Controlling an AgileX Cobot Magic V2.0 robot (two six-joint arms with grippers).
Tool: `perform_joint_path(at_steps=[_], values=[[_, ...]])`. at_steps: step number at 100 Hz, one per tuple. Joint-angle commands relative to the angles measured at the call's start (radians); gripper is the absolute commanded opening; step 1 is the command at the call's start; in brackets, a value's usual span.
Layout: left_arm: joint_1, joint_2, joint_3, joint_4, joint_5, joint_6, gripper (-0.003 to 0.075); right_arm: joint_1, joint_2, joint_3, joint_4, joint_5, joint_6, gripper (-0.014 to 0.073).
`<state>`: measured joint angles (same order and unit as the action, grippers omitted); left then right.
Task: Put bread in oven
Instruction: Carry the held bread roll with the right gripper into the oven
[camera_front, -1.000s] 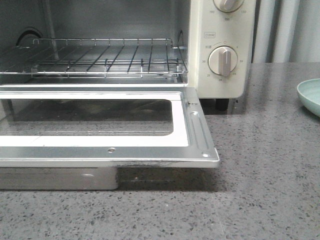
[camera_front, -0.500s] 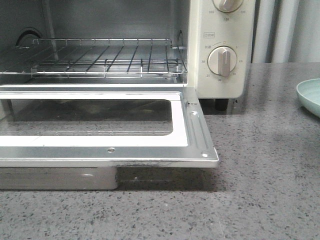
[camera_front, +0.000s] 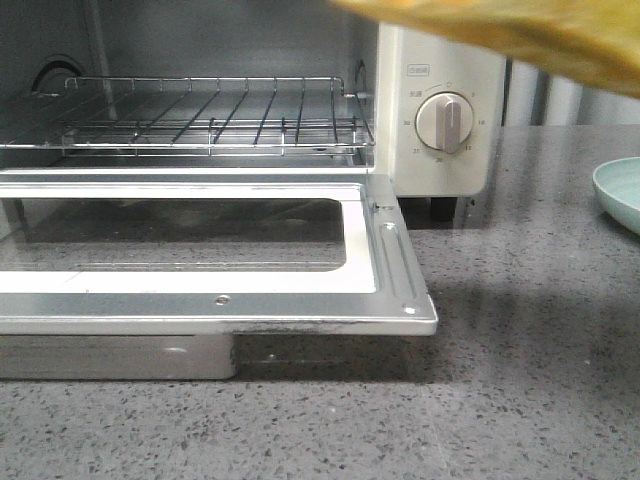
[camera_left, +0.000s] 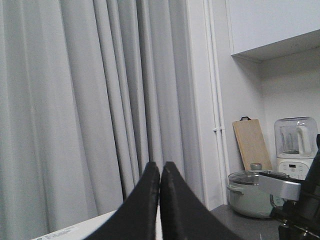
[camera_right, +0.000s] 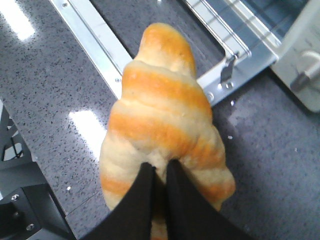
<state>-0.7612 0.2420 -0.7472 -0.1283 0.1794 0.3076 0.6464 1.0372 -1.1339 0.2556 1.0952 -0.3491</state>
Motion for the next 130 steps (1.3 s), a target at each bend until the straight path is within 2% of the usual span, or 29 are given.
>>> perform_joint_path(at_steps=[1,33,45,71,112,130], values=[[-0.008,0.016,-0.028,-0.012,-0.054,-0.007,-0.0021,0.05,0.048,-0.077,-0.049,-0.093,-0.027,-0.0067],[-0.008,0.016,-0.028,-0.012,-0.054,-0.007,-0.0021,0.298,0.267,-0.264,-0.422,-0.174,0.004,-0.0067],[-0.008,0.016,-0.028,-0.012,-0.054,-0.007,-0.0021,0.346,0.339,-0.316,-0.562,-0.202,0.048,-0.0067],[-0.008,0.016,-0.028,-0.012,-0.054,-0.007,-0.0021,0.345,0.448,-0.392,-0.669,-0.264,0.062,-0.0067],[-0.008,0.016,-0.028,-0.012,-0.054,-0.007,-0.0021,0.343,0.533,-0.394,-0.857,-0.33,0.124,-0.0069],[-0.008,0.016,-0.028,-0.028,-0.052,-0.007,-0.0021,0.324,0.538,-0.394,-0.867,-0.332,0.124,-0.0069]])
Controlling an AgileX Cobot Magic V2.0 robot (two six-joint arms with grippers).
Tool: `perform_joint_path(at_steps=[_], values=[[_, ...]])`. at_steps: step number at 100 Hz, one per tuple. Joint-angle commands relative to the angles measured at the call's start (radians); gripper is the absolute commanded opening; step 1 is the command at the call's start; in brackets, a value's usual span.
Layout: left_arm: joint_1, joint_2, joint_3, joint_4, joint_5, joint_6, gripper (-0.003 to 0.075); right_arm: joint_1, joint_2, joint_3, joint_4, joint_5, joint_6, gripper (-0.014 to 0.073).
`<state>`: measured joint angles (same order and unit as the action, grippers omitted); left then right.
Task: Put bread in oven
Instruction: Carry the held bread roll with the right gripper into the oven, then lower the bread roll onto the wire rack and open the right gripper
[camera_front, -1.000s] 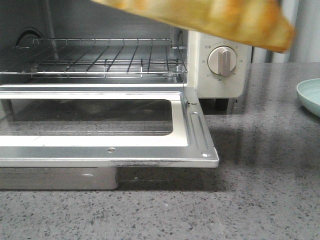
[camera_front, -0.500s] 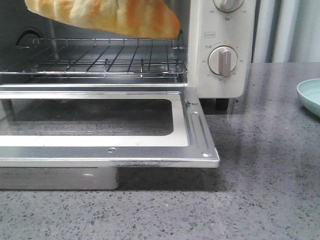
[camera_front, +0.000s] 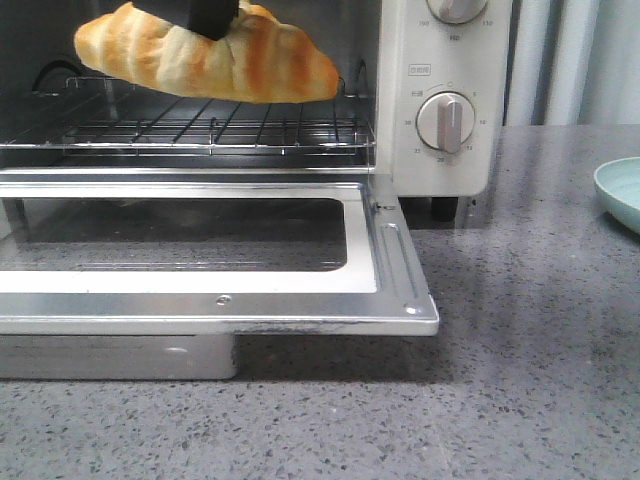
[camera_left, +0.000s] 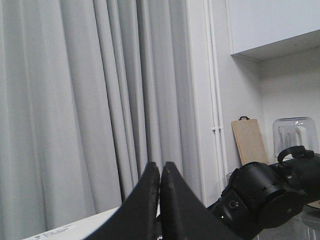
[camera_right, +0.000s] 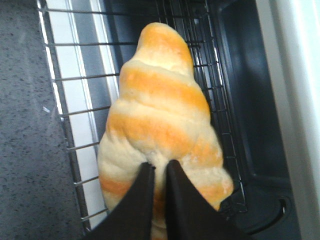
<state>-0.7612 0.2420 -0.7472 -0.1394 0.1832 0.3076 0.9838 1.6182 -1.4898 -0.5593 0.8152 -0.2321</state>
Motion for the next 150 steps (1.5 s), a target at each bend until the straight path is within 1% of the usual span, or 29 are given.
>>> perform_joint_path(at_steps=[1,16,34,41,48,53,55,60,63,67,70,99,114,129,140,150], values=[[-0.008,0.016,-0.028,-0.016,-0.056,-0.007,-0.0021,-0.014,-0.043,-0.038,-0.052,-0.052,0.007,-0.0069],[-0.008,0.016,-0.028,-0.016,-0.054,-0.007,-0.0021,-0.034,-0.043,-0.038,-0.054,-0.086,0.007,-0.0069],[-0.008,0.016,-0.028,-0.016,-0.052,-0.007,-0.0021,-0.034,-0.043,-0.038,-0.066,-0.112,0.007,-0.0068],[-0.008,0.016,-0.028,-0.016,-0.052,-0.007,-0.0021,-0.034,-0.043,-0.038,-0.066,-0.112,0.007,-0.0053],[-0.008,0.016,-0.028,-0.016,-0.05,-0.007,-0.0021,-0.034,-0.043,-0.038,-0.066,-0.112,0.007,0.0029],[-0.008,0.016,-0.028,-0.016,-0.05,-0.007,-0.0021,-0.034,-0.043,-0.038,-0.066,-0.117,0.007,0.0139],[-0.008,0.016,-0.028,-0.016,-0.05,-0.007,-0.0021,-0.034,-0.043,-0.038,-0.066,-0.117,0.007,0.0169],[-0.008,0.016,-0.028,-0.016,-0.05,-0.007,-0.0021,-0.034,-0.043,-0.038,-0.067,-0.118,0.007,0.0288],[-0.008,0.016,-0.028,-0.016,-0.05,-0.007,-0.0021,-0.034,-0.043,-0.038,-0.067,-0.12,0.007,0.0337],[-0.008,0.016,-0.028,-0.016,-0.05,-0.007,-0.0021,-0.034,-0.043,-0.038,-0.067,-0.125,0.007,0.0388],[-0.008,0.016,-0.028,-0.016,-0.05,-0.007,-0.0021,-0.034,-0.043,-0.038,-0.067,-0.127,0.007,0.0405],[-0.008,0.016,-0.028,-0.016,-0.05,-0.007,-0.0021,-0.027,-0.045,-0.038,-0.067,-0.137,0.007,0.0399],[-0.008,0.014,-0.028,0.021,-0.023,-0.007,-0.0021,0.013,-0.056,-0.038,-0.065,-0.137,0.007,0.0399],[-0.006,0.014,-0.028,0.023,0.0,-0.007,-0.0022,0.05,-0.066,-0.038,-0.065,-0.121,0.007,0.0399],[0.026,0.014,-0.028,0.037,0.01,-0.007,-0.0021,0.075,-0.075,-0.038,-0.065,-0.086,0.007,0.0399],[0.092,0.014,-0.028,0.057,0.041,-0.007,-0.0021,0.094,-0.084,-0.038,-0.061,-0.036,0.007,0.0399]])
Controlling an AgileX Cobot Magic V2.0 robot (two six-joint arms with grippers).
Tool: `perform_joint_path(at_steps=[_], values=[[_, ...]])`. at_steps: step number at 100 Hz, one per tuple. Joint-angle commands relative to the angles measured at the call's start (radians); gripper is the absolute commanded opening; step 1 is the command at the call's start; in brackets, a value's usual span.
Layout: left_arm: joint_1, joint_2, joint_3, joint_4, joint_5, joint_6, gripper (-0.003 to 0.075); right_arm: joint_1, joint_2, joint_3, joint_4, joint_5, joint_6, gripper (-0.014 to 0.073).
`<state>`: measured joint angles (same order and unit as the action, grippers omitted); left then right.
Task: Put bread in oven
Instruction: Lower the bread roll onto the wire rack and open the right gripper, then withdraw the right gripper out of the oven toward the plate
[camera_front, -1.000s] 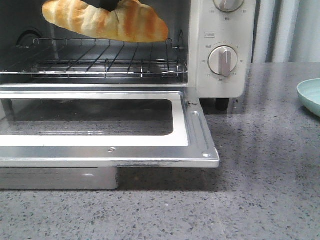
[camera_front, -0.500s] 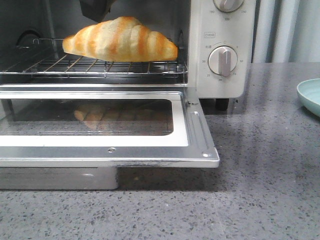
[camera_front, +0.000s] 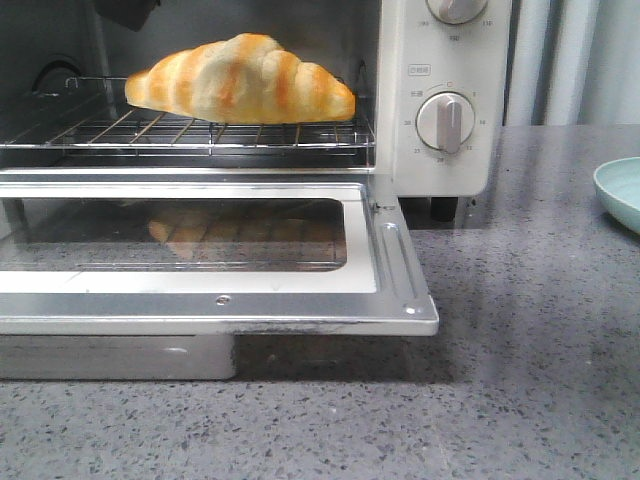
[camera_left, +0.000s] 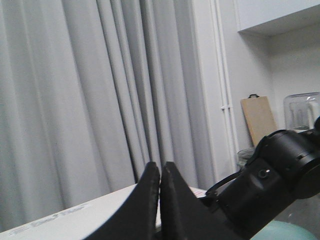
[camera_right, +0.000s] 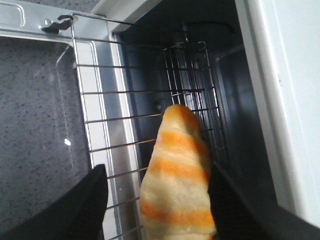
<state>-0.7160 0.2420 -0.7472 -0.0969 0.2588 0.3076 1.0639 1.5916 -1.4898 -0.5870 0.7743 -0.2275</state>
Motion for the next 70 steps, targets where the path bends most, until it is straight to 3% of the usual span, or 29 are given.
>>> perform_joint_path(at_steps=[1,35,53,70], values=[[0.053,0.014,-0.028,0.014,-0.032,-0.007,-0.0022,0.017,-0.06,-0.038,-0.034,0.007,0.002,0.0399],[0.362,-0.019,-0.013,0.036,0.021,-0.007,-0.0021,0.05,-0.142,-0.038,0.044,0.153,0.047,0.0393],[0.499,-0.079,0.061,0.029,0.008,-0.007,-0.0021,0.05,-0.202,-0.038,0.044,0.306,0.072,0.0257],[0.596,-0.17,0.181,-0.017,-0.089,-0.007,-0.0021,0.05,-0.263,-0.038,0.04,0.44,0.072,0.0127]])
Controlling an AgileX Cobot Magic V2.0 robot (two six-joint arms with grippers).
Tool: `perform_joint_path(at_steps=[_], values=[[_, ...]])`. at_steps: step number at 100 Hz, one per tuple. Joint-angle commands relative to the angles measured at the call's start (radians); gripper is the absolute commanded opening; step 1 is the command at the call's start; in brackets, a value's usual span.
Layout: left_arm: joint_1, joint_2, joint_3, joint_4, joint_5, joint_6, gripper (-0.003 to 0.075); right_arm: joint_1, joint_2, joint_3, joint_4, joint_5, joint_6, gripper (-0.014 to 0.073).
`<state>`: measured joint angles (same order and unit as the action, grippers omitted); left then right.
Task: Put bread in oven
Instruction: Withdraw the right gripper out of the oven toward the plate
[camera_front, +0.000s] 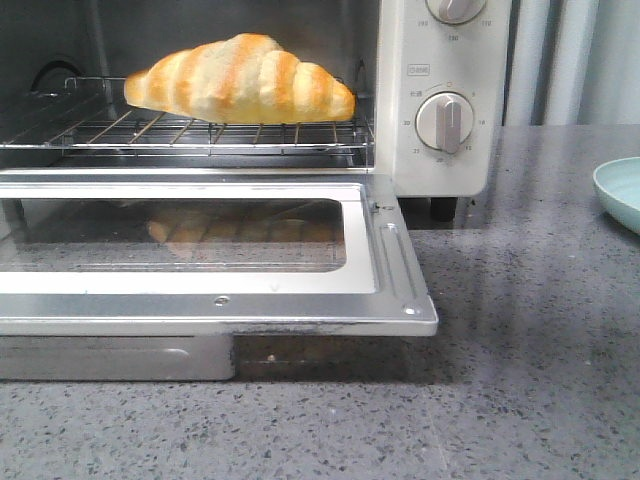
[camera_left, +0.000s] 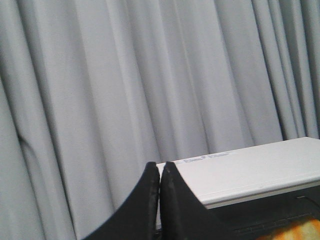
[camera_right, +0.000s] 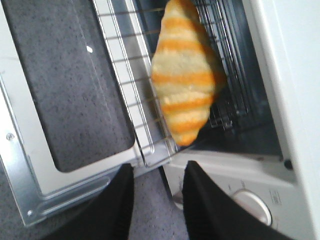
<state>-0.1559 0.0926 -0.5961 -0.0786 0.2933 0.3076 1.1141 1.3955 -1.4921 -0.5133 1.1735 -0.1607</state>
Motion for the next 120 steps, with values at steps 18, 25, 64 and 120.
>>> perform_joint_path(at_steps=[18,25,64,120], values=[[0.066,-0.06,0.143,-0.069,-0.136,-0.007,-0.0021,-0.001,-0.146,-0.036,-0.041,0.099,0.017,-0.0075],[0.066,-0.06,0.183,-0.084,-0.144,-0.007,-0.0021,-0.001,-0.179,-0.036,-0.058,0.113,0.043,-0.0076],[0.066,-0.06,0.41,-0.102,-0.388,-0.007,-0.0021,-0.001,-0.38,-0.021,-0.142,0.132,0.132,-0.0076],[0.066,-0.06,0.432,-0.102,-0.379,-0.007,-0.0021,-0.001,-0.723,0.224,-0.235,0.105,0.196,-0.0076]])
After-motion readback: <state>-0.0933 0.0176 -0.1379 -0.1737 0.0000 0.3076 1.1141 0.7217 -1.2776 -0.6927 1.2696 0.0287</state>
